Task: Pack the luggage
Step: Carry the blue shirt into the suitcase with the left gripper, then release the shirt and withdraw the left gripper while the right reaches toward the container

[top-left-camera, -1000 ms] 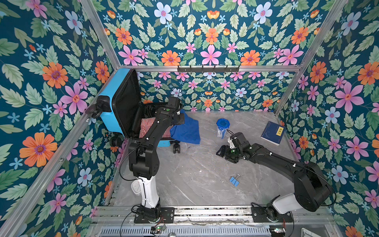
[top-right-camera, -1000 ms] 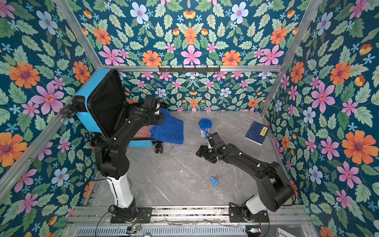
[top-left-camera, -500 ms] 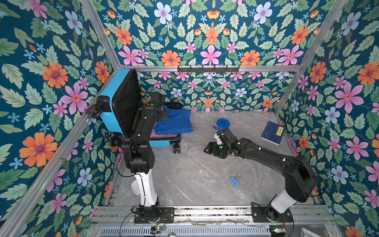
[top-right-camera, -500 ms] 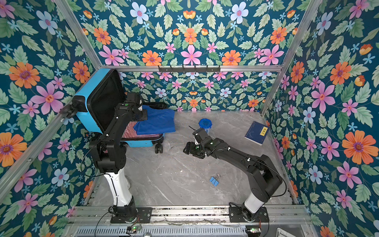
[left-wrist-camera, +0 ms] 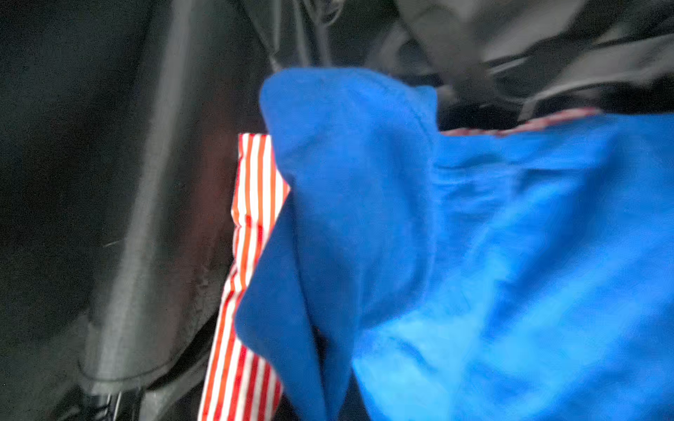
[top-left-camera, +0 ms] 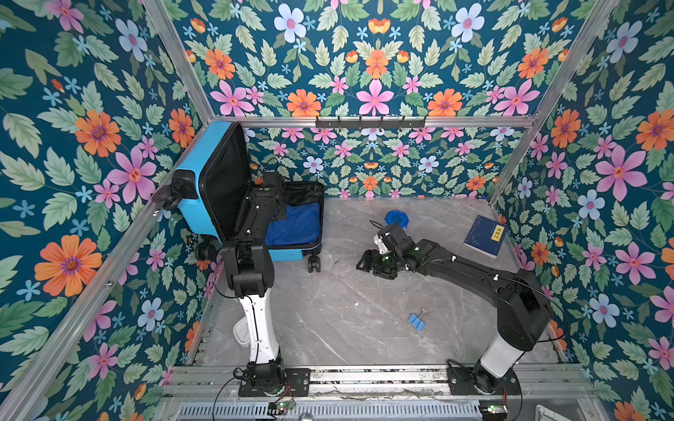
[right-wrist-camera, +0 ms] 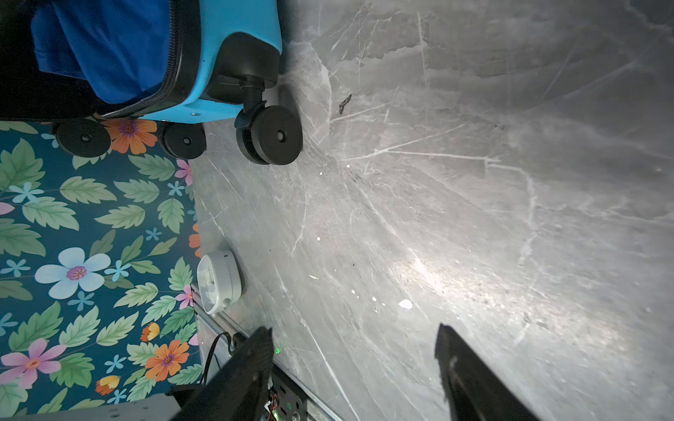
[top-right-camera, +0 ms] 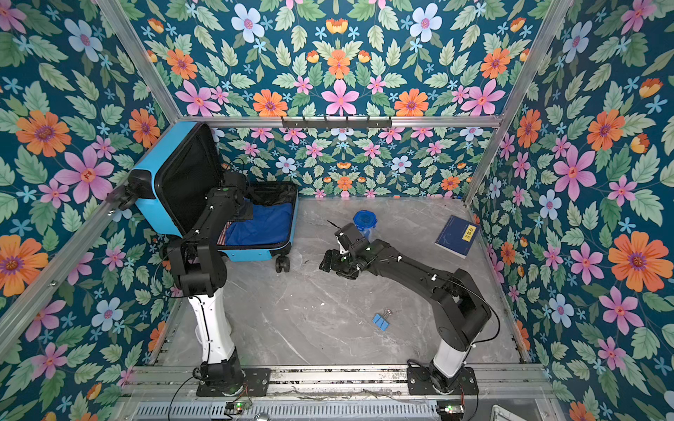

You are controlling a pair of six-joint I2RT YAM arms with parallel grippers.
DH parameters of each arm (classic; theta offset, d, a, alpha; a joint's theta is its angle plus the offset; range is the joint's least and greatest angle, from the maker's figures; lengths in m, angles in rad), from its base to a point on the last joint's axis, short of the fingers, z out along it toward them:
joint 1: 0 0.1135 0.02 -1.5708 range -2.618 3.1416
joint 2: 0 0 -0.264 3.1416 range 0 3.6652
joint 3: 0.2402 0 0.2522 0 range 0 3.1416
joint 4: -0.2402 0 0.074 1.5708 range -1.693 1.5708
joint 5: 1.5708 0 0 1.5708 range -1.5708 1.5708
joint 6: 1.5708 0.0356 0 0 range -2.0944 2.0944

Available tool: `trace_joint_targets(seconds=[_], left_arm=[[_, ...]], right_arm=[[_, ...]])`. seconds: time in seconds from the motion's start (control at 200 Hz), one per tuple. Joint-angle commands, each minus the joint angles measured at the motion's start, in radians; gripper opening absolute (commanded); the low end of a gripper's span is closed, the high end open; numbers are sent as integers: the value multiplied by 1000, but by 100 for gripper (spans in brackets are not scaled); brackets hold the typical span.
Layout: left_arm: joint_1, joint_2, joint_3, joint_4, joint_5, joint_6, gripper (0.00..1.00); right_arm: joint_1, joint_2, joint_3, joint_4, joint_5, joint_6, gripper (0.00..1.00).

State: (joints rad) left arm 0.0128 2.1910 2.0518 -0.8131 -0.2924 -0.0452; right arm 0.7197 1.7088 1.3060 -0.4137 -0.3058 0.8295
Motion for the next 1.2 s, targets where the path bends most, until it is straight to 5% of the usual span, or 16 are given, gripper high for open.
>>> trace_joint_targets(seconds=[0.0,0.065,0.185,0.3,0.755,1.195], left_arm=[[20,30,37,6,-69,12,0],[35,46,53,-1,-85,3,0],[57,52,56,0,-111,-18,42],[72,41,53,6,-123,-36,63],[-8,-199,-128,133,89,-83,68],[-73,-744,-698,646,548,-268,78]], right_arm=[[2,0,6,-37,8,-13,72],[1,0,4,-36,10,-8,72],[0,-9,-4,-37,17,-3,72],[1,-24,-4,-47,30,-6,72],[-107,-185,1,-107,124,-92,84],[-374,-213,125,-219,144,-217,93]])
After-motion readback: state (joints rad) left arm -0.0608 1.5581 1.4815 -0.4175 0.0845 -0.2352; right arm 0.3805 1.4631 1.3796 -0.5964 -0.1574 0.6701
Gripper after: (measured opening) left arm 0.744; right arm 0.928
